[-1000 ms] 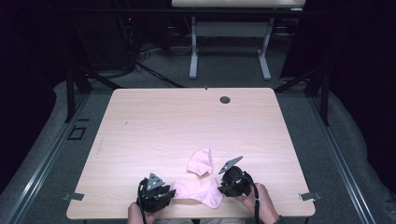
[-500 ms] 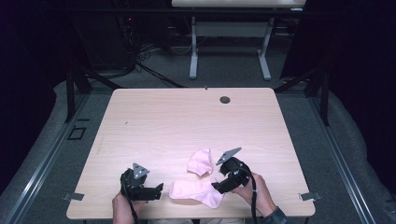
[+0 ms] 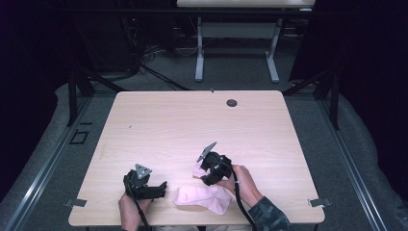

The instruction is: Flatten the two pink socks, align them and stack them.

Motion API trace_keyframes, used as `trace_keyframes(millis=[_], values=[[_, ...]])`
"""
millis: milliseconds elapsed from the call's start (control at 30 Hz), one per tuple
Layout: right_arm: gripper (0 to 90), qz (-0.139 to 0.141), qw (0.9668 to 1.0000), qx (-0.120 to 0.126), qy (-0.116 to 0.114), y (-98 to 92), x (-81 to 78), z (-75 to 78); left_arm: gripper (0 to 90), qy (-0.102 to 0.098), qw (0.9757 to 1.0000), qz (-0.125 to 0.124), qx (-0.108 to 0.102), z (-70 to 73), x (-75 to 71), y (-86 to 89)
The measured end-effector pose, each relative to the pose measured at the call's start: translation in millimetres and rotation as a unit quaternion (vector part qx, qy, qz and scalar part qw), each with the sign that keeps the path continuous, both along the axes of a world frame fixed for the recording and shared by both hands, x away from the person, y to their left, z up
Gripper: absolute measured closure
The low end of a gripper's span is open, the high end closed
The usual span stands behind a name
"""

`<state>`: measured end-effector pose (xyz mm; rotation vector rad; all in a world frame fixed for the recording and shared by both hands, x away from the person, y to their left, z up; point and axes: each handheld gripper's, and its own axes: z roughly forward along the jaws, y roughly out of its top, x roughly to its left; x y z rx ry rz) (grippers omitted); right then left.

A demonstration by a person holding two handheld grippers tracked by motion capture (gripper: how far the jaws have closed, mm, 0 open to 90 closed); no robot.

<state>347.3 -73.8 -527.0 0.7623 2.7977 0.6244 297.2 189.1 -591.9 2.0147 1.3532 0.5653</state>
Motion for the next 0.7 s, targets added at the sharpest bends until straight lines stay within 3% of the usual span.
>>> trace_keyframes(millis=[133,367,467,533,700], values=[[56.3,0.013,0.9997,-0.021,0.009,9.6,4.2,-9.7,0.6,-0.001,1.0,-0.004,0.0,-0.3,-0.2,0.4],[72.2,0.005,0.9991,-0.035,0.023,8.8,10.4,-22.3,0.6,-0.002,1.0,-0.006,0.001,-0.3,0.2,0.5],[78.3,0.008,0.9992,-0.032,0.022,6.0,12.3,-23.6,0.6,-0.002,1.0,-0.007,0.001,-0.3,0.3,0.5],[81.9,0.002,0.9996,-0.017,0.024,3.4,13.4,-25.4,0.6,-0.002,1.0,-0.007,0.0,-0.4,0.3,0.5],[84.0,-0.008,0.9991,0.008,0.042,-3.4,18.0,-25.6,0.6,-0.002,1.0,-0.007,0.001,-0.3,0.3,0.5]])
